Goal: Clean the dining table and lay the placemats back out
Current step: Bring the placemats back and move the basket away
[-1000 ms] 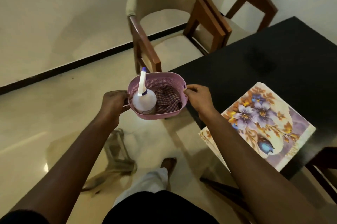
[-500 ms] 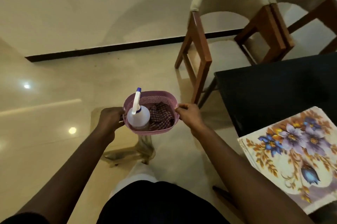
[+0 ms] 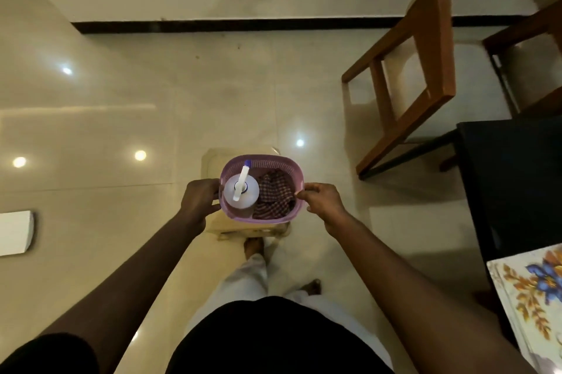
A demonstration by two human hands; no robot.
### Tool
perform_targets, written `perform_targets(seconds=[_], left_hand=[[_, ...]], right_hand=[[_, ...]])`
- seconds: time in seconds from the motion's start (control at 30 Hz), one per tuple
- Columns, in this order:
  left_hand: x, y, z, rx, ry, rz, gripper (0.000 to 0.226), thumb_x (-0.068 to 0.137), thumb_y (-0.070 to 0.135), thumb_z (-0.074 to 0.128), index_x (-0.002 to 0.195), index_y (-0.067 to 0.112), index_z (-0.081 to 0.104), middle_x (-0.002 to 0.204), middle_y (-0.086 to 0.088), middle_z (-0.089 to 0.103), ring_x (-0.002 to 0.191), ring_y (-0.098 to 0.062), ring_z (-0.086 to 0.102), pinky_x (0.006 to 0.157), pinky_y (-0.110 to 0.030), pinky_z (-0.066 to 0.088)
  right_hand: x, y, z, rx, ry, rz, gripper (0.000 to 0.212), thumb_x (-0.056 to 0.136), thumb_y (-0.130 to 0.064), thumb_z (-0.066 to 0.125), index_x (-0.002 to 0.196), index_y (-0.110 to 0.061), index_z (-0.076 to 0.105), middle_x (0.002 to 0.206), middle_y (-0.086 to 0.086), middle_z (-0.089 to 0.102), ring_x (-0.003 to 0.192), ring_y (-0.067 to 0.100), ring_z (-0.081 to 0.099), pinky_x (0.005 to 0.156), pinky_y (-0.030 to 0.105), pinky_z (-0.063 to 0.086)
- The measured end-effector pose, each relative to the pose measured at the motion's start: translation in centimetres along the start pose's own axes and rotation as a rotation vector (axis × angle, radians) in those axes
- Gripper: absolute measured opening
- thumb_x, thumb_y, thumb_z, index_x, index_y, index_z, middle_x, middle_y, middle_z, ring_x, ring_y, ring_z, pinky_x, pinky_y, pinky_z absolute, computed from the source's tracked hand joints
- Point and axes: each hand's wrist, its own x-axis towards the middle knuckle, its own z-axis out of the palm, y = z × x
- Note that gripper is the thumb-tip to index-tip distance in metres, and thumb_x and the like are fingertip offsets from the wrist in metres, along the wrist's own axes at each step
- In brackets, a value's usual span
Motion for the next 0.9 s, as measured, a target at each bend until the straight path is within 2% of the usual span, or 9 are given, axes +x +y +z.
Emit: perform_targets(seconds=[0.1,0.17,0.23,0.33,0.53,0.6,0.67,0.77,0.9], left_hand=[[2.7,-1.0,-1.8,-0.015,-0.008,-0.039,0.024,0.092,0.008,0.06,0.104,0.0,0.079,0.114,-0.027,0.074,0.102,-0.03,0.071,0.081,-0.042,0.06],[4.0,-1.5,-2.5,-0.033,-0.006,-0.064,0.024,0.095,0.008,0.059,0.107,0.0,0.078,0.115,-0.028,0.073,0.099,-0.028,0.069,0.083,-0.042,0.06],[5.4,-2.1,-3.2,-0.041,0.004,-0.093,0.023,0.097,0.008,0.059,0.107,0.002,0.079,0.116,-0.028,0.073,0.099,-0.028,0.069,0.085,-0.042,0.059],[6.9,-3.0,-3.9,-0.031,0.014,-0.122,0.023,0.099,0.004,0.058,0.109,0.003,0.078,0.117,-0.027,0.073,0.105,-0.031,0.069,0.089,-0.043,0.058],[8.8,-4.4,-4.4,-0.03,-0.017,-0.188,0.025,0.101,0.003,0.055,0.11,0.007,0.077,0.121,-0.026,0.072,0.104,-0.026,0.067,0.086,-0.036,0.056],[9.3,-4.7,-4.4,-0.044,-0.021,-0.207,0.025,0.101,0.006,0.055,0.111,0.008,0.077,0.12,-0.023,0.074,0.105,-0.025,0.067,0.086,-0.035,0.056],[9.6,-4.9,-4.3,-0.064,-0.019,-0.226,0.025,0.102,0.006,0.053,0.106,0.011,0.078,0.114,-0.019,0.075,0.103,-0.025,0.065,0.088,-0.037,0.055],[10.1,-5.2,-3.9,-0.075,-0.023,-0.251,0.025,0.1,0.004,0.053,0.108,0.009,0.076,0.111,-0.016,0.073,0.102,-0.025,0.063,0.088,-0.037,0.053],[10.4,-5.5,-3.8,-0.103,-0.045,-0.314,0.028,0.096,0.005,0.055,0.12,0.004,0.07,0.132,-0.021,0.068,0.106,-0.026,0.06,0.087,-0.04,0.051]], right_hand=[[1.9,0.1,3.0,0.038,-0.026,0.081,0.034,0.087,-0.013,0.081,0.121,-0.011,0.076,0.098,-0.006,0.073,0.094,0.01,0.068,0.094,0.039,0.059],[2.8,0.1,4.3,0.071,-0.043,0.12,0.036,0.086,-0.011,0.081,0.121,-0.01,0.075,0.102,-0.003,0.074,0.093,0.01,0.068,0.088,0.034,0.058],[3.7,0.0,5.6,0.092,-0.065,0.152,0.037,0.086,-0.01,0.081,0.122,-0.012,0.073,0.103,-0.003,0.073,0.092,0.009,0.067,0.083,0.03,0.057],[5.2,0.2,7.2,0.086,-0.095,0.187,0.043,0.086,-0.011,0.08,0.128,-0.015,0.069,0.111,0.0,0.073,0.093,0.01,0.066,0.081,0.032,0.055],[7.6,0.9,8.9,0.056,-0.131,0.257,0.057,0.085,-0.013,0.079,0.139,-0.019,0.063,0.126,0.0,0.071,0.113,0.02,0.066,0.078,0.032,0.053],[8.1,0.9,9.2,0.061,-0.135,0.274,0.053,0.086,-0.012,0.078,0.136,-0.018,0.064,0.125,0.0,0.07,0.11,0.017,0.065,0.075,0.029,0.053],[8.4,1.1,9.3,0.062,-0.152,0.284,0.038,0.088,-0.009,0.076,0.123,-0.022,0.065,0.115,-0.004,0.069,0.099,0.011,0.063,0.073,0.026,0.052],[8.4,1.4,9.3,0.074,-0.161,0.29,0.032,0.091,-0.007,0.073,0.113,-0.028,0.063,0.102,-0.011,0.066,0.094,0.008,0.06,0.071,0.025,0.049],[8.4,1.5,9.5,0.066,-0.209,0.296,0.029,0.093,-0.013,0.072,0.11,-0.034,0.062,0.106,-0.011,0.066,0.1,0.012,0.06,0.078,0.03,0.05]])
